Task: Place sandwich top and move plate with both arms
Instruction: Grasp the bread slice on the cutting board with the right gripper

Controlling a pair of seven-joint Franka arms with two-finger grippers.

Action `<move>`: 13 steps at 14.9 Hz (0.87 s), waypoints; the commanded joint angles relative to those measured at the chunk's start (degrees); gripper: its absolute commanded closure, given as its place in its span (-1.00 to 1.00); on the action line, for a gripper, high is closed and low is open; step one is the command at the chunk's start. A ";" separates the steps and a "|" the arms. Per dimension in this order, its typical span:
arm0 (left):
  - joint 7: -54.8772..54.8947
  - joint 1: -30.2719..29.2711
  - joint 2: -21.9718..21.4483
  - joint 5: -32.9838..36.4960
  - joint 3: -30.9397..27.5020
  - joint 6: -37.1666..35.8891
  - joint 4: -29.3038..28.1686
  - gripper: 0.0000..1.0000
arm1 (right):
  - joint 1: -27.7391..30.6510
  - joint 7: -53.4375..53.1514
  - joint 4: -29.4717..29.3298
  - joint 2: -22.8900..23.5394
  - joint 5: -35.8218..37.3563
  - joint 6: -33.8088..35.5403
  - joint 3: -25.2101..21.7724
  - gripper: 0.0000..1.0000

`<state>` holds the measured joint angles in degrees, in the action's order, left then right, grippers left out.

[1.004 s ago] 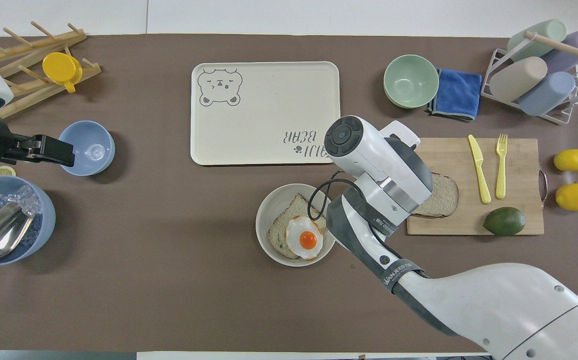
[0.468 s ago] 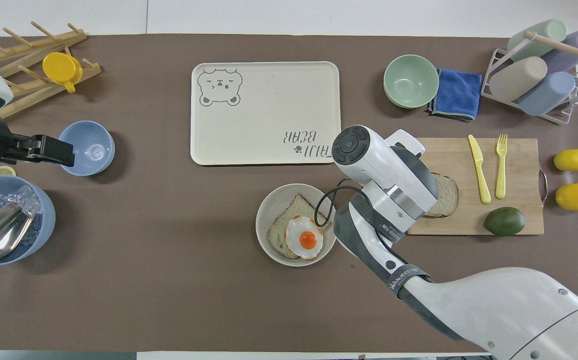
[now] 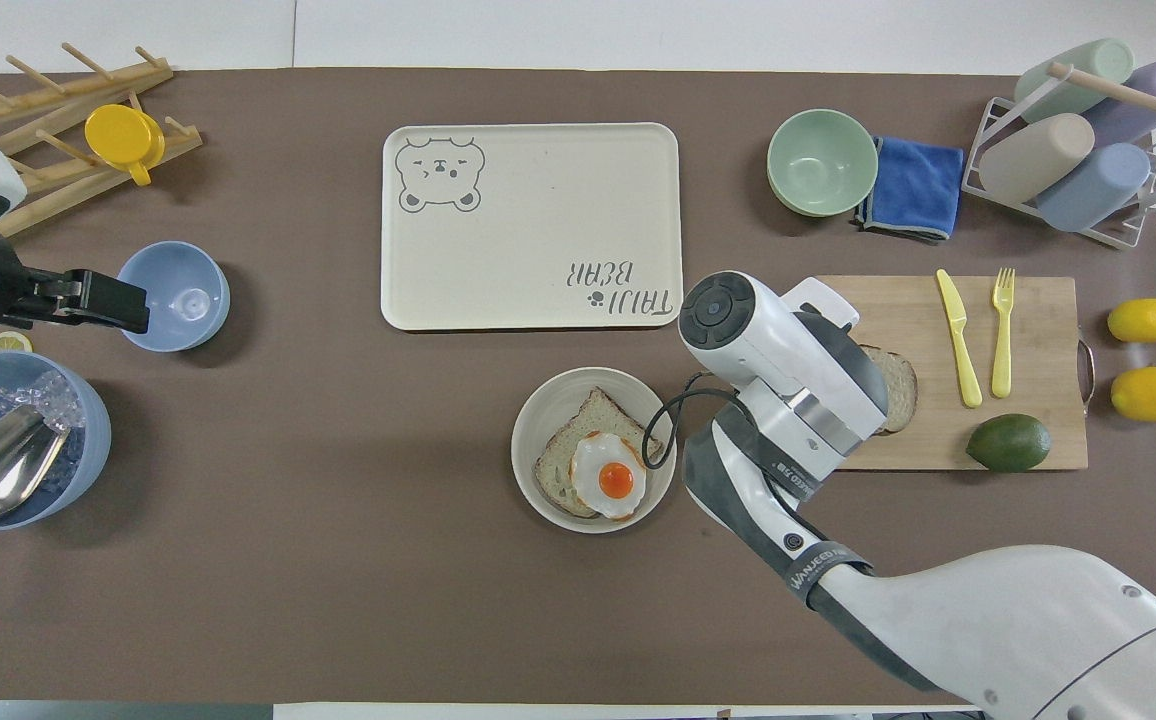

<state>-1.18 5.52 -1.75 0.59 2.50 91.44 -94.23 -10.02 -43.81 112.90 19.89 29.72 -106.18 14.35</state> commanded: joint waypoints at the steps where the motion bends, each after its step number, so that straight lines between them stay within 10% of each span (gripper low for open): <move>1: -0.22 -0.60 -1.15 -0.33 0.23 -0.21 -0.87 -1.00 | 0.88 -1.01 2.33 -1.87 1.30 -1.49 0.59 -0.15; 8: -0.31 -0.51 -1.15 -0.33 0.14 -0.29 -0.87 -1.00 | -0.26 -0.66 -0.99 -1.17 1.39 1.57 0.77 0.99; 13: -0.31 -0.51 -1.15 -0.33 0.05 -0.12 -0.87 -1.00 | -0.35 0.48 -10.94 1.21 1.74 13.35 8.13 1.00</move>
<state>-1.18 5.52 -1.75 0.59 2.34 91.44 -94.23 -10.49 -43.64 105.61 19.33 30.21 -95.96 18.91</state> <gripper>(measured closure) 0.000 0.885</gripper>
